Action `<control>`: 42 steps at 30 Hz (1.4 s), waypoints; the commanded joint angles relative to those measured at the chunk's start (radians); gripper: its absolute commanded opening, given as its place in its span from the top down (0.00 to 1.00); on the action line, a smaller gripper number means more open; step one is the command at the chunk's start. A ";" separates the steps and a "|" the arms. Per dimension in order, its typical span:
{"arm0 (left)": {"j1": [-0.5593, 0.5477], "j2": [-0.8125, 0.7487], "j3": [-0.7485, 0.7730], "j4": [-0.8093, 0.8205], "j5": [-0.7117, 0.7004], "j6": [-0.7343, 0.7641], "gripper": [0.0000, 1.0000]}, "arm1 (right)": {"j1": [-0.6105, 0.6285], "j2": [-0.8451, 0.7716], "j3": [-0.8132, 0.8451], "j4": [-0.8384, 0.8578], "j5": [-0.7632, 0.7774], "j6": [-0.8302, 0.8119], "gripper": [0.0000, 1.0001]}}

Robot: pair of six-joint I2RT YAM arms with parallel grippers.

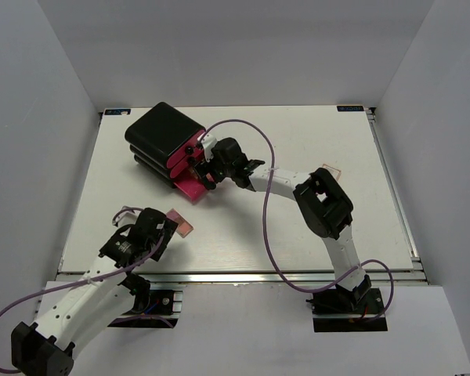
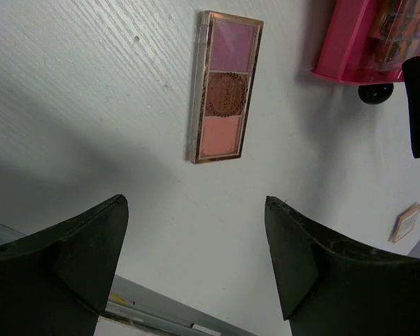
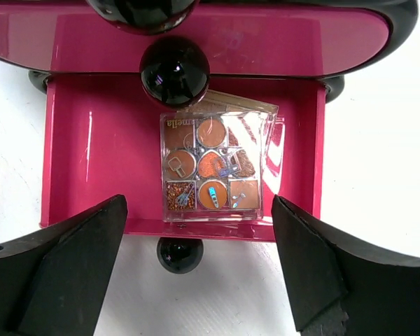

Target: Organize the makeup

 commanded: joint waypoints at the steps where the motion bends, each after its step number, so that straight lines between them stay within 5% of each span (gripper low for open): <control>1: 0.004 0.015 0.005 0.017 -0.017 0.008 0.12 | -0.007 -0.068 0.027 0.007 -0.005 -0.014 0.11; 6: 0.004 0.009 0.008 0.007 -0.025 0.010 0.12 | -0.128 -0.206 -0.005 -0.068 -0.146 -0.043 0.18; 10: 0.004 -0.018 -0.019 0.022 -0.022 -0.012 0.14 | -0.344 -0.298 -0.048 -0.197 -0.477 -0.099 0.39; 12: 0.007 -0.028 -0.024 0.025 -0.031 -0.016 0.16 | -0.437 -0.275 -0.002 -0.386 -0.396 -0.150 0.33; 15: 0.007 -0.017 -0.024 0.043 -0.034 -0.009 0.16 | -0.545 -0.261 -0.038 -0.524 -0.105 -0.196 0.11; 18: 0.005 0.018 -0.018 0.065 -0.027 0.011 0.15 | -0.645 -0.318 -0.129 -0.518 -0.012 -0.202 0.11; 25: 0.011 0.102 0.015 0.122 0.006 0.093 0.13 | -0.774 -0.314 -0.174 -0.689 -0.186 -0.668 0.11; 29: 0.013 0.132 0.044 0.117 0.009 0.122 0.13 | -0.858 -0.168 -0.002 -0.841 -0.179 -0.753 0.11; 42: 0.011 0.064 0.004 0.093 0.009 0.076 0.13 | -0.868 -0.087 0.041 -0.883 -0.262 -0.903 0.11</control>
